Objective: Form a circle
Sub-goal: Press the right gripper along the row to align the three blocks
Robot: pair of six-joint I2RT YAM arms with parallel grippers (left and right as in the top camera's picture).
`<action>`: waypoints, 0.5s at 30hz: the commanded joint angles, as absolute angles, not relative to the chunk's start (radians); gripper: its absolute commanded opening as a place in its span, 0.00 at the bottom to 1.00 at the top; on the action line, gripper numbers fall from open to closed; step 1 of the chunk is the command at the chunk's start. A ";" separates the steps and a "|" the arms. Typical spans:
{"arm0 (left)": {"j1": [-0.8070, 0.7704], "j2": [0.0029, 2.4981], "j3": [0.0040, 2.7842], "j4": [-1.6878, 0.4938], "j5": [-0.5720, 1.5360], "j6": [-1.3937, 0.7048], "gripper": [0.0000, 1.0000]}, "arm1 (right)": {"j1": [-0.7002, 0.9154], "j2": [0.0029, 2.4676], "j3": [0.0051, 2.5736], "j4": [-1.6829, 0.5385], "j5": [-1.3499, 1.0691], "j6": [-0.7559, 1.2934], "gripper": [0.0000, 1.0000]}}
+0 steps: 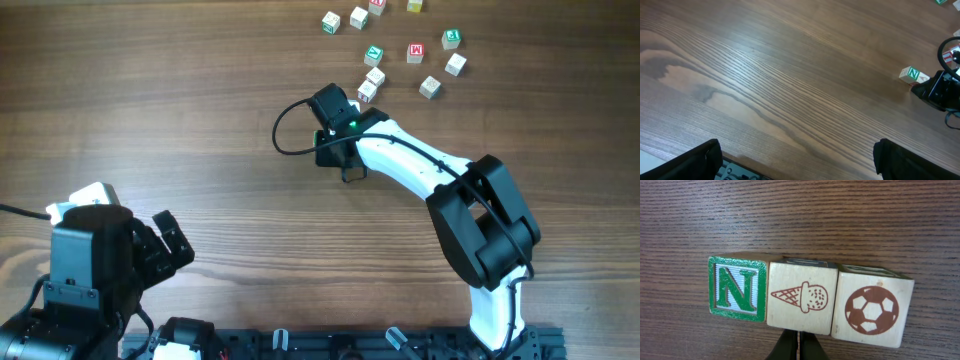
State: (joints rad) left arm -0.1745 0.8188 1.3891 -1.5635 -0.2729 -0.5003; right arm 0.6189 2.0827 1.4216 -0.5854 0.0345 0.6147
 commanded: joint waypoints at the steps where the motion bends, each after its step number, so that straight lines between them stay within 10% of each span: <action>1: -0.169 0.817 1.385 -1.561 -0.289 -0.513 1.00 | 0.620 2.106 1.413 -0.579 0.059 0.602 0.05; 15: -0.169 0.817 1.385 -1.561 -0.289 -0.513 1.00 | 0.620 2.106 1.413 -0.661 -0.002 0.632 0.04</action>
State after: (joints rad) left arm -0.1745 0.8188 1.3891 -1.5635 -0.2726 -0.5003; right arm 0.6189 2.0827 1.4208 -0.6483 0.0147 0.6167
